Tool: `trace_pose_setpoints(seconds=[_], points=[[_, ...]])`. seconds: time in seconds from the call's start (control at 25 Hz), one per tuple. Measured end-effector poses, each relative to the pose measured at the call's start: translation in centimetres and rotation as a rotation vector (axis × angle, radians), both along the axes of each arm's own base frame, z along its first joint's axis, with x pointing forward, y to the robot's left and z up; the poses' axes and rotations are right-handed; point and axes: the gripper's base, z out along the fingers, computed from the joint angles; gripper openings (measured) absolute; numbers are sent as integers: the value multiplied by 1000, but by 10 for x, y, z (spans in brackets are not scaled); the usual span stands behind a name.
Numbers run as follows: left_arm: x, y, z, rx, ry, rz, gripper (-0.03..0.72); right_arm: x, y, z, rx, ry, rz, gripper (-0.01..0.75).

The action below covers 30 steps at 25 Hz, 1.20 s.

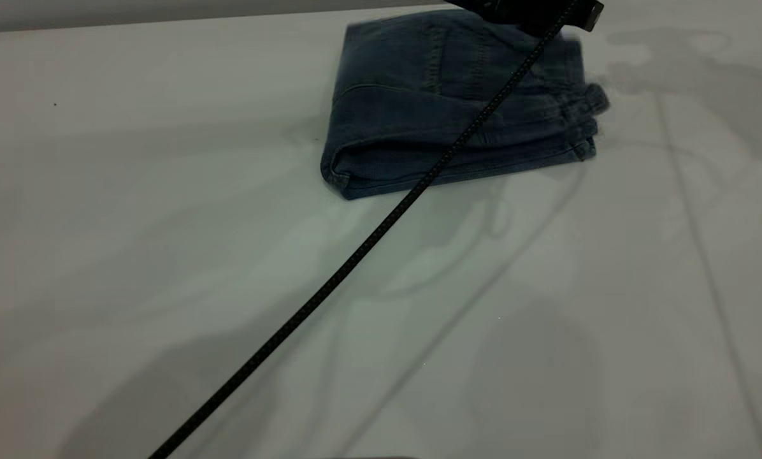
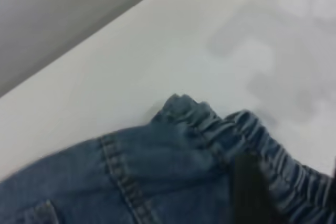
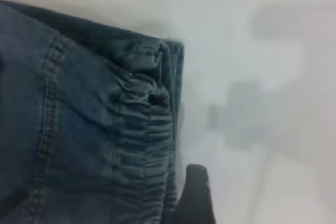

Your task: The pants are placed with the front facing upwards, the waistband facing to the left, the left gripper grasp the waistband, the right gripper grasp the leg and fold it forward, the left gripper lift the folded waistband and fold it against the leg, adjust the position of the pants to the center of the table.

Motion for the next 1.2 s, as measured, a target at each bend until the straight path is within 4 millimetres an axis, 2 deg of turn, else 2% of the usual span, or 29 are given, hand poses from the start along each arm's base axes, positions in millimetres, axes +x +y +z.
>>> trace_pose_setpoints(seconds=[0.12,0.24,0.36,0.44,0.6,0.72,0.84,1.08,1.2], points=[[-5,0,17,-3,59,-21,471,-1,1,6,5,-13,-1,542],[-11,8,40,45,134,-72,503,-2,3,12,30,-25,7,542],[-7,34,61,140,208,-114,508,-2,9,15,68,-43,61,542],[4,59,71,206,242,-112,510,-2,18,17,93,-59,113,542],[28,99,76,282,312,-58,510,-3,44,19,141,-90,221,542],[40,105,72,276,341,-15,510,-5,65,20,151,-100,282,542],[50,96,58,255,356,-1,510,-8,82,20,152,-103,322,542],[60,69,3,230,359,7,510,-13,111,21,166,-106,391,542],[64,62,-20,208,334,20,510,-14,112,18,117,-110,416,538]])
